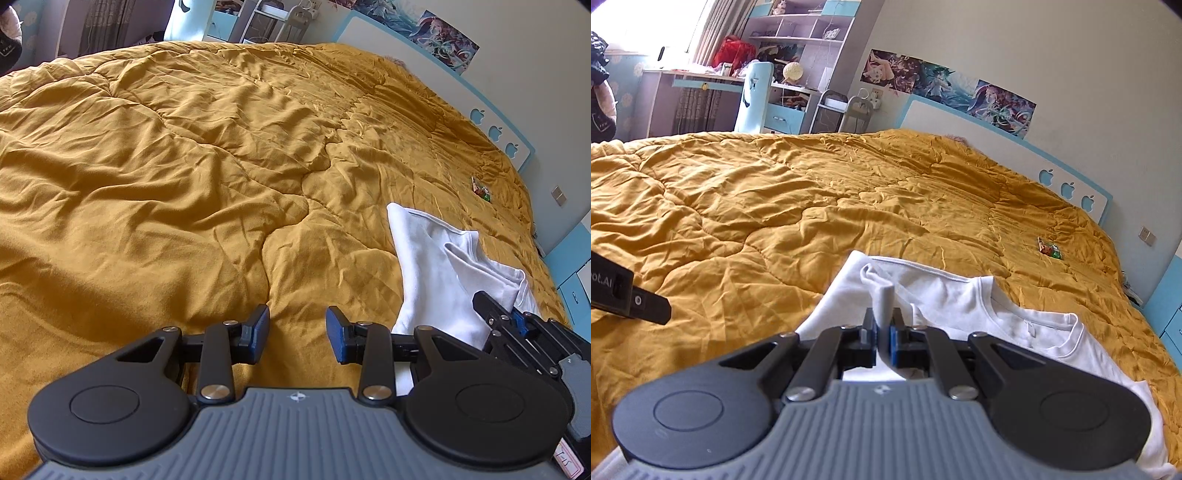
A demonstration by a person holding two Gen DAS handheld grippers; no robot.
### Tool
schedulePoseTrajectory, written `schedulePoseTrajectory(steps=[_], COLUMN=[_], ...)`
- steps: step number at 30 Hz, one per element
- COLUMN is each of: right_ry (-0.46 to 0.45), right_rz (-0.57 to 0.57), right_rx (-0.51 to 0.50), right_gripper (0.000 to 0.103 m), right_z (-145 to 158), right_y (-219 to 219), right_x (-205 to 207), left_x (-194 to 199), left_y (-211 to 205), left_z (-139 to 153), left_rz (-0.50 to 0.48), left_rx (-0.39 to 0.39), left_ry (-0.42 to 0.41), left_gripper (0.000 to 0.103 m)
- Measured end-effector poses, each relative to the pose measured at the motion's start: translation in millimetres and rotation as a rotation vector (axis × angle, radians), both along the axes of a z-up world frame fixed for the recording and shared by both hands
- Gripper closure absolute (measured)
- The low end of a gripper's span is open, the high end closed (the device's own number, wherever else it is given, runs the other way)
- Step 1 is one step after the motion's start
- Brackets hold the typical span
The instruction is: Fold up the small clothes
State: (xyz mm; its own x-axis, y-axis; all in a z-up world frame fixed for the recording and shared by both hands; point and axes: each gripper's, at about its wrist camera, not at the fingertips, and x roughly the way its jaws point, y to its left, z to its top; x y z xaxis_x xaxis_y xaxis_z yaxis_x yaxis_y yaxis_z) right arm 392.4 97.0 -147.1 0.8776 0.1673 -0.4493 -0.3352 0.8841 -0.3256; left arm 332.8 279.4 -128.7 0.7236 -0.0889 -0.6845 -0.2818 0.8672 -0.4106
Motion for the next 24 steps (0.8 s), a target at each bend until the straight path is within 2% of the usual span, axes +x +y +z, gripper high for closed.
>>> schedulePoseTrajectory(steps=[1,3,4,6,8,10,13,16,19,20,21,22,24], right_ry=[0.013,0.069,0.105,0.200,0.257,0.242,0.226,0.167,0.100,0.086,0.079,0.082,0.104], right_rz=[-0.002,-0.009,0.013,0.122,0.176,0.157,0.099,-0.026,-0.143,-0.186,-0.222,-0.252,-0.292], right_rx=[-0.006,0.035,0.090,0.245,0.324,0.335,0.404,0.447,0.376,0.312,0.229,0.132,-0.019], right_gripper=[0.102,0.092,0.085,0.085,0.085,0.085,0.083,0.073,0.056,0.044,0.038,0.034,0.034], right_z=[-2.6,-3.5,-1.7,4.2,9.6,17.1,31.7,45.2,47.8,44.4,39.7,32.9,16.8], right_y=[2.2,0.9,-1.9,-10.9,-16.2,-25.6,-61.5,-120.0,-178.9,-201.5,-218.8,-236.4,-272.5], right_x=[1.2,4.8,5.9,5.0,2.6,-4.5,-16.7,-36.5,-55.6,-59.8,-61.6,-62.1,-59.6], left_x=[0.2,1.2,2.0,2.9,3.1,2.9,2.0,0.5,-0.8,-1.5,-2.7,-3.9,-7.4], left_y=[-0.3,-1.3,-2.4,-5.1,-6.8,-8.1,-10.4,-14.5,-19.7,-21.3,-23.9,-26.7,-34.5], left_z=[-0.2,-1.3,-1.7,-1.9,-1.7,-1.3,-0.6,-0.4,-0.9,-1.2,-0.9,-0.4,1.3], left_rz=[-0.001,-0.008,-0.009,-0.012,-0.013,-0.014,-0.021,-0.026,-0.033,-0.035,-0.039,-0.043,-0.059], left_rx=[0.000,0.006,0.013,0.028,0.040,0.050,0.064,0.094,0.135,0.148,0.168,0.187,0.235], left_ry=[0.002,0.006,0.010,0.013,0.011,0.010,0.001,-0.006,-0.010,-0.012,-0.019,-0.027,-0.056], left_gripper=[0.061,0.061,0.061,0.061,0.061,0.061,0.060,0.060,0.060,0.060,0.060,0.060,0.060])
